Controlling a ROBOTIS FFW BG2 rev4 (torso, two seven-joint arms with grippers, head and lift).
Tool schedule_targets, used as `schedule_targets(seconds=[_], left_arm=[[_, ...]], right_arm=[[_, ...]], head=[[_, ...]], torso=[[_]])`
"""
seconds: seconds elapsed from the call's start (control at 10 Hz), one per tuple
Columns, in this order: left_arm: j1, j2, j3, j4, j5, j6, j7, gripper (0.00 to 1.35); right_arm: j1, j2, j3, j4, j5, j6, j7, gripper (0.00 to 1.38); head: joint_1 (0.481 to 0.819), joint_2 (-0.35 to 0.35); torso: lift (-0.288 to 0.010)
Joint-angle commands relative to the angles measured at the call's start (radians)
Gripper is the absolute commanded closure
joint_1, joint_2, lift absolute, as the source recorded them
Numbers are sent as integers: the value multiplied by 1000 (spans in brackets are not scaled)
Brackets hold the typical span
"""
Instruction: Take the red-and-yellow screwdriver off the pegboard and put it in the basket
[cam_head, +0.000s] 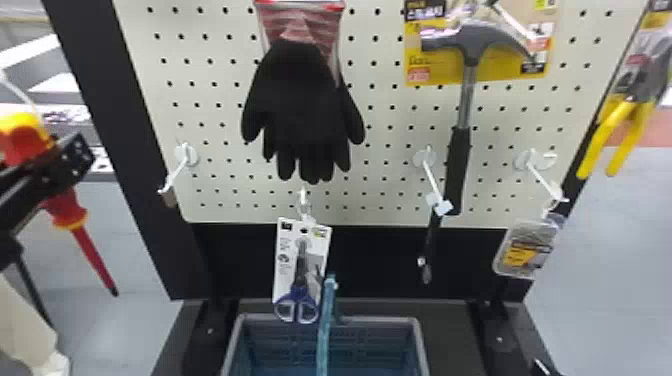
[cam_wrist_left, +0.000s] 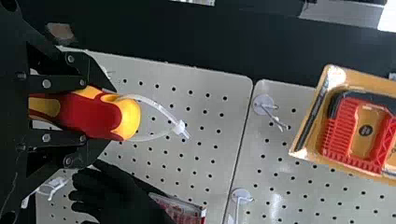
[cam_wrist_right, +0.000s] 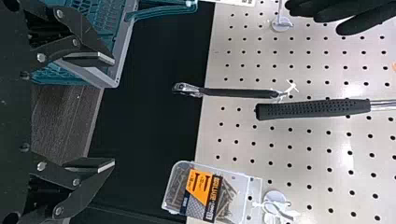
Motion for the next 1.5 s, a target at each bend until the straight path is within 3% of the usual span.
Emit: schedule_targets(seconds=[0.0, 0.4, 0.6, 0.8, 1.0, 1.4], left_arm=[[40, -47, -39, 0, -27, -43, 2, 1016], [151, -139, -166, 73, -44, -243, 20, 1016], [216, -137, -231, 152, -47, -321, 15, 1016], [297, -125, -346, 294, -4, -497, -28, 1016], [297, -122, -366, 321, -13, -487, -28, 1018], [327, -119, -405, 368, 19, -562, -23, 1018]], right_arm=[[-2, 0, 3, 0, 0, 0, 0, 496], [0, -1, 3, -7, 0, 0, 0, 496], [2, -4, 3, -10, 0, 0, 0, 496], [6, -4, 3, -10, -3, 0, 2, 496], [9, -3, 3, -7, -3, 0, 2, 496], [13, 8, 3, -7, 2, -1, 5, 496]], head=[[549, 0], [549, 0], [549, 0], [549, 0], [549, 0], [549, 0]], torso=[[-100], [-100], [-100], [-100], [-100], [-100]])
